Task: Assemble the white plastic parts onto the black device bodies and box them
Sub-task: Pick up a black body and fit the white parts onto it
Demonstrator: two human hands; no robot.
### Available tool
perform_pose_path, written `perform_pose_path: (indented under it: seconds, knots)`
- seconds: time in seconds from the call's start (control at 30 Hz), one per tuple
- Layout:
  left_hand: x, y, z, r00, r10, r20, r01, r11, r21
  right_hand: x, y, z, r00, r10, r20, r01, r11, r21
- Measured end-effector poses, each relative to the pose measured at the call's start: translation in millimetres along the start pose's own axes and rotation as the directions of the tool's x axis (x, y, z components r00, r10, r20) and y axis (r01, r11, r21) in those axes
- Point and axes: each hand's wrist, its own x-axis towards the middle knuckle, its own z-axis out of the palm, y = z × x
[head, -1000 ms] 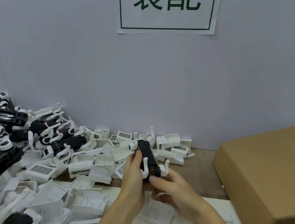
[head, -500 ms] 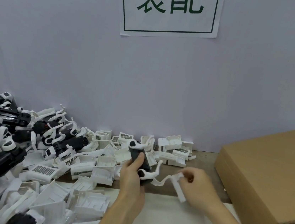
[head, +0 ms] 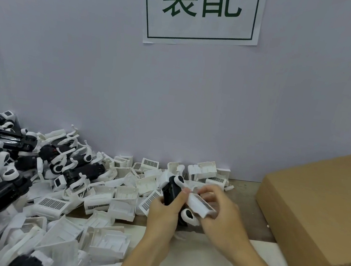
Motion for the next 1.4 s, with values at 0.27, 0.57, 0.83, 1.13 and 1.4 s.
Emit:
perform_pose_path:
  seconds: [0.27,0.57,0.83,1.13,1.4]
  knots:
    - [-4,2,1,0.997,0.07,0.035,-0.072,0.996,0.048,-1,-6,-9,0.96,0.116,0.257,-0.2,0.921,0.334]
    - [0,7,-1,0.985,-0.123,0.117,0.142,0.975,-0.172,12,14,-22,0.883,0.336,-0.328,-0.216,0.911,0.35]
    - [-4,9,-1,0.991,-0.018,0.134,0.056,0.958,-0.283,7,-3,-9,0.878,0.135,-0.46,0.012,0.953,0.303]
    - [-11,11,6,0.938,0.067,0.339,0.027,0.964,-0.263,-2,-10,17,0.967,-0.086,-0.24,0.081,0.996,-0.032]
    - [-7,-2,5,0.92,0.169,0.354,-0.101,0.974,-0.202,-2,-6,13,0.963,-0.127,-0.236,0.104,0.989,-0.108]
